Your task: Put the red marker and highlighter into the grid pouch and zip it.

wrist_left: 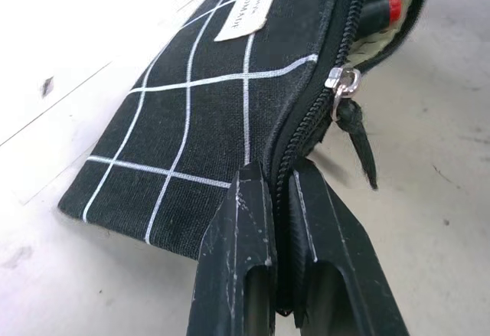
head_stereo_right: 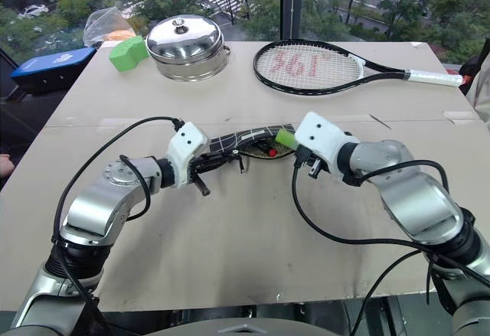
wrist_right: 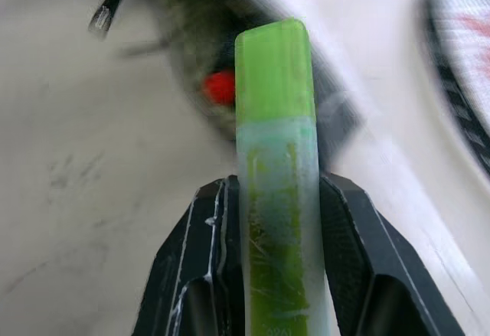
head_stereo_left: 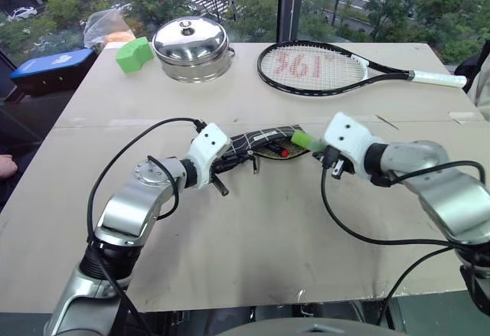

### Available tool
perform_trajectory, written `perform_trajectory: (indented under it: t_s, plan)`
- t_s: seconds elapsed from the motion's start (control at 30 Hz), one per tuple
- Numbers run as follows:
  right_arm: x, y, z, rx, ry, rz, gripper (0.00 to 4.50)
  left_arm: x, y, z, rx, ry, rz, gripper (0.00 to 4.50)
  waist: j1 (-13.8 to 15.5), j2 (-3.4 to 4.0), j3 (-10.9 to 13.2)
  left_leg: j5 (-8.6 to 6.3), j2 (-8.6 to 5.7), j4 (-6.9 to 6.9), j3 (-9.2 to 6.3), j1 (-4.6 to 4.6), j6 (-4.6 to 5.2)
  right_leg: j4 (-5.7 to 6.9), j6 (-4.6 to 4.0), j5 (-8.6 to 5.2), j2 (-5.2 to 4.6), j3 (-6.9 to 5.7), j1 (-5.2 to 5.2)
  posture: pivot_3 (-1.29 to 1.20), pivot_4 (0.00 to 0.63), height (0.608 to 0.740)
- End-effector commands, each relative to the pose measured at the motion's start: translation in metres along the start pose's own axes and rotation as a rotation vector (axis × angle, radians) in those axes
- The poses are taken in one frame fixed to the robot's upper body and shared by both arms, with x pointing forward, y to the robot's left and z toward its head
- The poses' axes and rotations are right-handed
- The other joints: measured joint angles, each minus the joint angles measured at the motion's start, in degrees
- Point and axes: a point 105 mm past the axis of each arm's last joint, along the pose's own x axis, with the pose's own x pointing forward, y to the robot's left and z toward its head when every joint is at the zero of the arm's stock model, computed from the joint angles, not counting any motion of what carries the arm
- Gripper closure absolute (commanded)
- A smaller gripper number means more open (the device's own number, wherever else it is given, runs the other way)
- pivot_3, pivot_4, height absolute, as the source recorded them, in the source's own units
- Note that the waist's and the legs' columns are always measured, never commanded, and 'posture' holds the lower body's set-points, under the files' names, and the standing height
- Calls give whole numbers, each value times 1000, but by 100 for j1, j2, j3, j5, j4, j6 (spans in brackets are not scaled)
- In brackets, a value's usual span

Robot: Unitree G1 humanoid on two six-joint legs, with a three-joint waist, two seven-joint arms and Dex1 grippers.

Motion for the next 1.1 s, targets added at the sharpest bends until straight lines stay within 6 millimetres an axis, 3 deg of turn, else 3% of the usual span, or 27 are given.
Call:
perform_trajectory:
  t_s: [0.03,0.2,0.33,0.57,0.7,0.8,0.97,1.03,1.1]
  plan:
    - [4,-9,12,-128,-22,-7,3737,0,-4,18,35,-52,0,4500,13,-7,2,0,0,2,1,-1,1,-2,0,0,-1,1,0,0,150,740]
    - [10,-16,13,-184,10,-10,3737,1,-8,20,33,-61,-9,4500,56,-10,4,1,1,2,2,-1,-1,-2,1,1,-2,0,0,0,150,740]
    - [33,-31,18,-218,59,-72,3737,3,-18,19,67,-58,-53,4500,35,-10,4,1,2,4,6,2,-2,4,0,1,-1,0,0,0,150,740]
    - [72,-31,42,-338,-2,-99,3737,4,-28,20,77,-69,-88,4500,20,-8,5,4,5,3,3,1,-7,11,0,2,1,-2,-2,0,150,740]
    - [78,-31,41,-371,-47,-85,1917,2,-24,19,60,-68,-73,4500,46,-8,6,4,2,4,5,-1,-7,7,0,2,-2,-3,-1,0,150,740]
    - [59,-40,38,-252,-94,-83,649,-1,-15,17,29,-60,-40,4500,53,-8,6,4,2,4,5,0,-7,7,0,2,-3,-2,0,0,150,740]
    - [2,-39,47,254,-272,83,649,-4,-4,17,2,-57,-9,4500,59,-5,7,4,4,6,-1,-2,-7,10,0,3,-5,-5,2,0,150,740]
    - [-18,-29,53,436,-350,198,649,-3,-1,18,1,-54,-2,4500,57,-6,6,4,5,6,-3,1,-7,12,-1,4,-4,-8,5,0,150,740]
    - [-28,-14,46,536,-355,259,649,-1,1,21,-12,-65,-4,4500,57,-8,4,3,7,4,-7,6,-6,12,-2,4,-2,-11,9,0,150,740]
